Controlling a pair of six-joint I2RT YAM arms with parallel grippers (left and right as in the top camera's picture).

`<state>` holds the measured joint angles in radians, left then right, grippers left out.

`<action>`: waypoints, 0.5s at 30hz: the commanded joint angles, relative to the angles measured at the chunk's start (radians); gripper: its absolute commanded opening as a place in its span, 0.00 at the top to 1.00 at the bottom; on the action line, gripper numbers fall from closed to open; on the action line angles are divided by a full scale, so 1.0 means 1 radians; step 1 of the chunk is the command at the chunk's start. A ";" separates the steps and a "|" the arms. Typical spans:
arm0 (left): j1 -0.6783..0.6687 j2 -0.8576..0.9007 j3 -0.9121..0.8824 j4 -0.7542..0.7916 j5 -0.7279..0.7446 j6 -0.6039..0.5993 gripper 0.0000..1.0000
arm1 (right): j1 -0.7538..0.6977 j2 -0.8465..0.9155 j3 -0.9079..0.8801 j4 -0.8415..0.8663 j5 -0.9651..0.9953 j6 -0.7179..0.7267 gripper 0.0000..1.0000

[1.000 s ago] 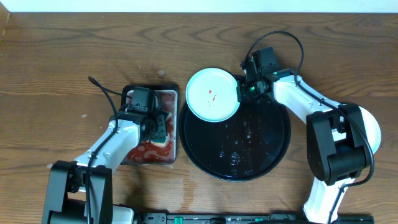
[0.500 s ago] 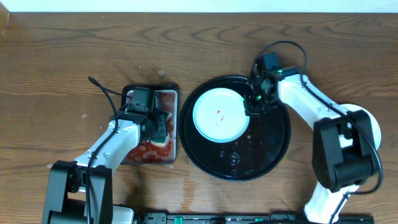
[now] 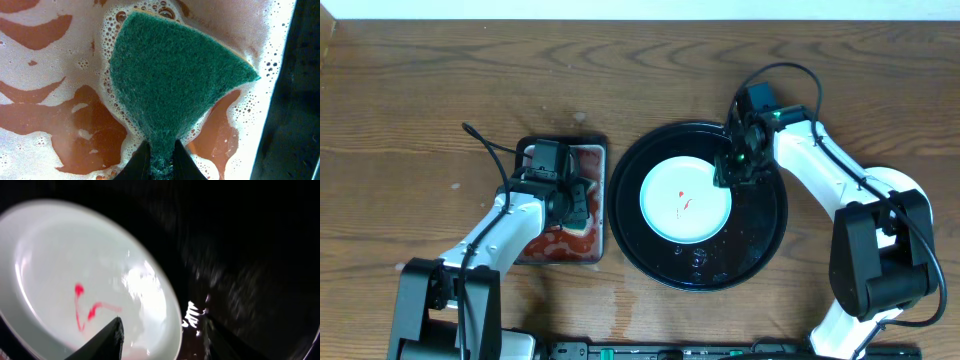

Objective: Clean dirty plates on tray and stack at the side

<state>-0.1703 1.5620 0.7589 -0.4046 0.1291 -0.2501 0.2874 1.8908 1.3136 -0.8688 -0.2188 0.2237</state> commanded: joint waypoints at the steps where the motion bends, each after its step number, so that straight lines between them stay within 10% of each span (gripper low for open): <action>1: 0.001 0.032 -0.016 -0.017 0.002 0.002 0.92 | -0.009 -0.007 0.005 0.043 0.076 0.000 0.56; 15: 0.001 0.032 -0.016 -0.013 0.002 0.002 0.92 | 0.030 0.060 -0.052 0.115 0.083 0.000 0.60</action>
<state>-0.1703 1.5620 0.7589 -0.4042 0.1291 -0.2504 0.2962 1.9293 1.2888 -0.7605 -0.1436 0.2260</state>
